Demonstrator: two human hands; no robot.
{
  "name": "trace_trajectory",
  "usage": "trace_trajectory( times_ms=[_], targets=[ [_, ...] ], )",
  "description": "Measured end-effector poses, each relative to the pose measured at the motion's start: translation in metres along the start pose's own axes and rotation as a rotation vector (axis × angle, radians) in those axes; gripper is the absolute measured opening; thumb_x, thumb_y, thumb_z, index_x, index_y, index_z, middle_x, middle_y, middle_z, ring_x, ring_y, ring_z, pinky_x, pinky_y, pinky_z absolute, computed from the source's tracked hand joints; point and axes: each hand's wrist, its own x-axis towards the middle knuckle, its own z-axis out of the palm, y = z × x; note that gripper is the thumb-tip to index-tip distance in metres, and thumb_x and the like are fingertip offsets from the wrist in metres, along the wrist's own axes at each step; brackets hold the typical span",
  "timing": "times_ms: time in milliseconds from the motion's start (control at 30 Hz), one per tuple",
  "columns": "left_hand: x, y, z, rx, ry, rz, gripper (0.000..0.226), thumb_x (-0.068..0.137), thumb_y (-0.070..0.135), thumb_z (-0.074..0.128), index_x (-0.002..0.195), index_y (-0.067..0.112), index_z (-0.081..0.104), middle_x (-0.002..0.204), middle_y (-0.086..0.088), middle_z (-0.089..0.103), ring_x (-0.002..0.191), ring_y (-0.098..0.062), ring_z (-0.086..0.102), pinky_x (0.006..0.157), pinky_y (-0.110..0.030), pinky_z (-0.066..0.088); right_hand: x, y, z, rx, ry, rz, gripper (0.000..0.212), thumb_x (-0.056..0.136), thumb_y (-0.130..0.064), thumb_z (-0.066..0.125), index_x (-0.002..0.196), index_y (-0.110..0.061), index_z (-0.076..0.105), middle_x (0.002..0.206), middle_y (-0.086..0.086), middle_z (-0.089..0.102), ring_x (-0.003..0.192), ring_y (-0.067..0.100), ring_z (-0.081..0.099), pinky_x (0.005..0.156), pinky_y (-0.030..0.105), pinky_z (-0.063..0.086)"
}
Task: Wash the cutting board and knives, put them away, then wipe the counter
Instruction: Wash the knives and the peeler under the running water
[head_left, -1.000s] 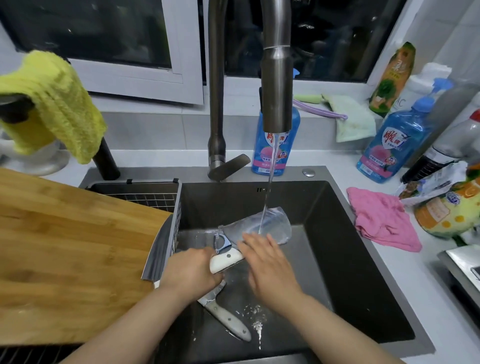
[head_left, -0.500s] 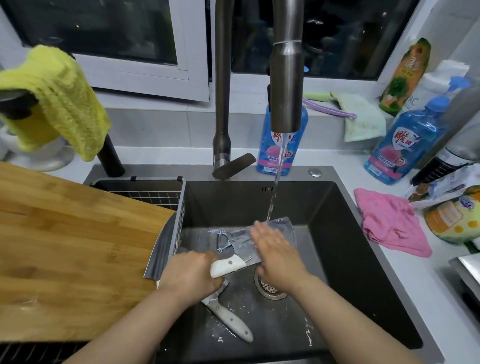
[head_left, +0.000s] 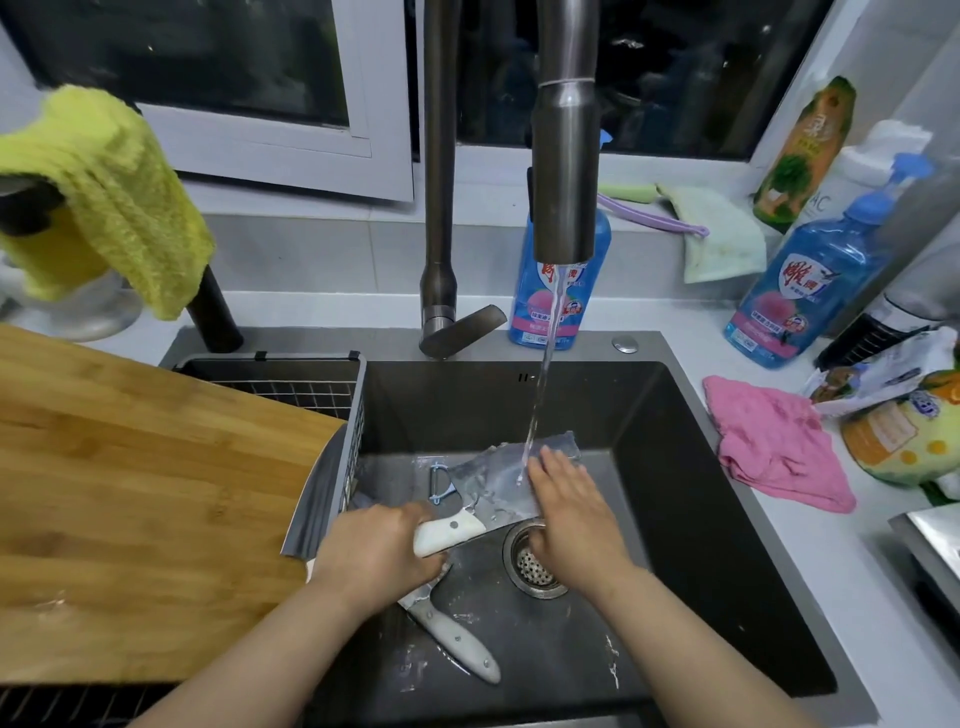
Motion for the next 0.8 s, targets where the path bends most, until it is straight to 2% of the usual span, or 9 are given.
trace_trajectory(
  times_ms=[67,133,233,300,467,533,633,700,800],
  targets=[
    [0.0,0.002,0.0,-0.001,0.001,-0.003,0.039,0.084,0.047,0.05,0.119,0.032,0.052,0.11,0.003,0.065,0.106,-0.017,0.059,0.079,-0.026,0.044,-0.007,-0.014,0.005,-0.071,-0.026,-0.102,0.092,0.053,-0.034,0.079,0.134,-0.009,0.045,0.141,0.009,0.047,0.131,0.019,0.045,0.118,0.031,0.006],
    [0.001,0.002,-0.001,-0.002,0.004,-0.008,0.04,0.084,0.048,0.05,0.119,0.03,0.05,0.111,0.002,0.064,0.105,-0.018,0.06,0.079,-0.026,0.044,-0.01,-0.019,0.012,-0.141,-0.035,-0.2,0.099,0.029,-0.039,0.083,0.121,-0.018,0.051,0.12,-0.001,0.065,0.11,0.012,0.062,0.109,0.031,0.023],
    [0.001,0.0,-0.002,0.002,0.011,-0.015,0.04,0.083,0.047,0.051,0.119,0.029,0.05,0.11,0.002,0.065,0.104,-0.018,0.06,0.077,-0.026,0.044,-0.01,-0.008,0.008,-0.145,-0.017,-0.155,0.103,0.03,-0.03,0.084,0.124,-0.015,0.045,0.125,-0.001,0.062,0.111,0.012,0.062,0.109,0.026,0.01],
    [0.002,-0.001,-0.002,0.004,0.008,-0.018,0.039,0.084,0.046,0.051,0.119,0.029,0.05,0.11,0.003,0.065,0.104,-0.018,0.06,0.078,-0.026,0.044,-0.009,-0.001,0.006,-0.134,0.0,-0.013,0.1,0.038,-0.022,0.084,0.13,-0.008,0.047,0.138,0.001,0.043,0.122,0.016,0.054,0.116,0.028,0.002],
    [0.002,-0.002,-0.002,0.013,-0.002,-0.022,0.039,0.084,0.048,0.05,0.119,0.031,0.05,0.111,0.004,0.065,0.105,-0.017,0.06,0.079,-0.026,0.044,-0.019,-0.017,0.019,-0.128,-0.107,-0.162,0.099,0.028,-0.043,0.08,0.119,-0.02,0.047,0.118,-0.005,0.066,0.106,0.009,0.065,0.098,0.024,0.036],
    [0.002,-0.002,-0.002,0.007,0.001,-0.017,0.039,0.084,0.047,0.05,0.12,0.031,0.05,0.11,0.003,0.065,0.104,-0.017,0.06,0.078,-0.026,0.044,-0.018,-0.013,0.012,-0.068,-0.101,-0.155,0.092,0.042,-0.037,0.08,0.126,-0.014,0.049,0.134,-0.001,0.052,0.117,0.013,0.058,0.1,0.025,0.03],
    [0.002,0.001,-0.001,0.002,0.006,-0.008,0.04,0.083,0.048,0.051,0.12,0.032,0.05,0.111,0.004,0.066,0.105,-0.017,0.06,0.078,-0.026,0.044,-0.008,0.003,-0.001,0.027,-0.02,0.007,0.078,0.086,-0.015,0.053,0.148,-0.01,0.007,0.155,0.003,-0.006,0.146,0.018,0.004,0.108,0.022,-0.008],
    [0.001,0.003,0.002,-0.003,0.002,-0.004,0.04,0.083,0.048,0.051,0.121,0.033,0.049,0.111,0.004,0.066,0.105,-0.017,0.06,0.079,-0.026,0.044,-0.004,0.002,-0.002,0.066,-0.018,0.058,0.074,0.091,-0.014,0.044,0.148,-0.012,-0.002,0.157,0.006,-0.011,0.145,0.019,-0.008,0.104,0.021,-0.016],
    [0.001,0.005,0.004,-0.009,0.001,-0.002,0.041,0.083,0.048,0.05,0.121,0.034,0.049,0.111,0.003,0.066,0.106,-0.017,0.06,0.08,-0.026,0.044,-0.006,-0.021,-0.001,0.123,-0.047,-0.103,0.073,0.089,-0.014,0.045,0.148,-0.014,0.002,0.157,0.005,-0.007,0.146,0.018,-0.007,0.104,0.024,-0.019]
  ],
)
